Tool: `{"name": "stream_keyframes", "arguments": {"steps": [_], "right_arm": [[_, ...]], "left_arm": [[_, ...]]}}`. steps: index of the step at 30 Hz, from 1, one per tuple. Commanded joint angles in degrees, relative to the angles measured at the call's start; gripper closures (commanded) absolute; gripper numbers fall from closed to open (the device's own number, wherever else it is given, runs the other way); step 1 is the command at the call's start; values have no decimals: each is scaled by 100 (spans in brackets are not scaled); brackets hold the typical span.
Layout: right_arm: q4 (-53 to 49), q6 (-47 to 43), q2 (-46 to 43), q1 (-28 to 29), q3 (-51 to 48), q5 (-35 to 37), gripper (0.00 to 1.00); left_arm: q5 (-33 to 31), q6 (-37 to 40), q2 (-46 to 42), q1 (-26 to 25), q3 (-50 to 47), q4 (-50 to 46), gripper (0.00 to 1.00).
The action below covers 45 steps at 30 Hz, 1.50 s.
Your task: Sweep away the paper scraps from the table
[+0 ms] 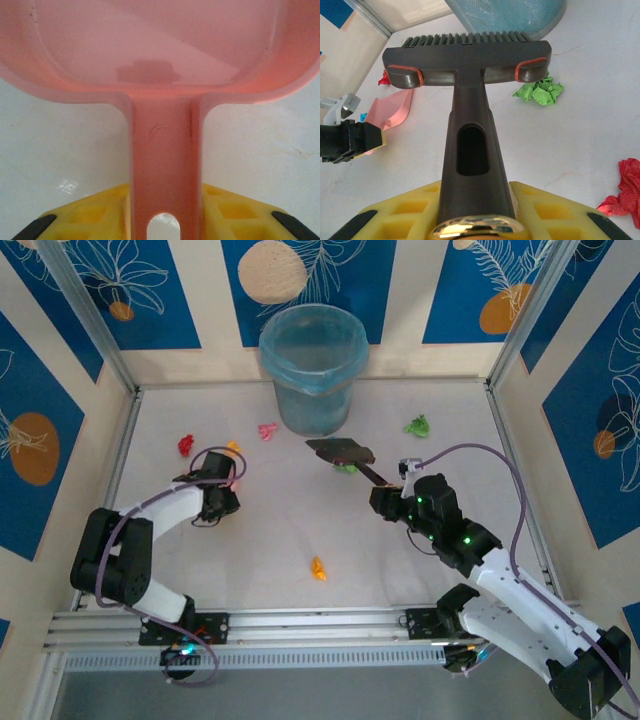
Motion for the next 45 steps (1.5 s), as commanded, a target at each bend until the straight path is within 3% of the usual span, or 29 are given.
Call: {"name": "stream_keyframes", "arguments": {"steps": [1,3,6,11,19,23,32,45], "right_arm": [[326,-107,-48,19,40,-4,100],[322,-106,-39,26,57,-3,100],[306,-70,-24,90,144,-53,100],[86,150,406,618,715,140,100],[-617,372,2856,1490,2692,207,100],[-1058,610,4192,1537,3977,136,100],[-1065,491,6350,1322,6143,-654,100],[-1193,5,8011,1130,7970,-1391,100]], "left_arm": [[-88,109,-182,-22,-69,2,73],[-42,91,-255,-31,-78,-46,87],[171,91,-434,-62,-156,-65,98],[536,277,-833,-117,-154,-517,100],[1230,252,-1908,-140,-722,-822,100],[1606,269,-2276,-141,-973,-938,100],[1571,97,-2681,-252,-1350,-961,100],[1412,309,-2073,-265,-1285,-493,100]]}}
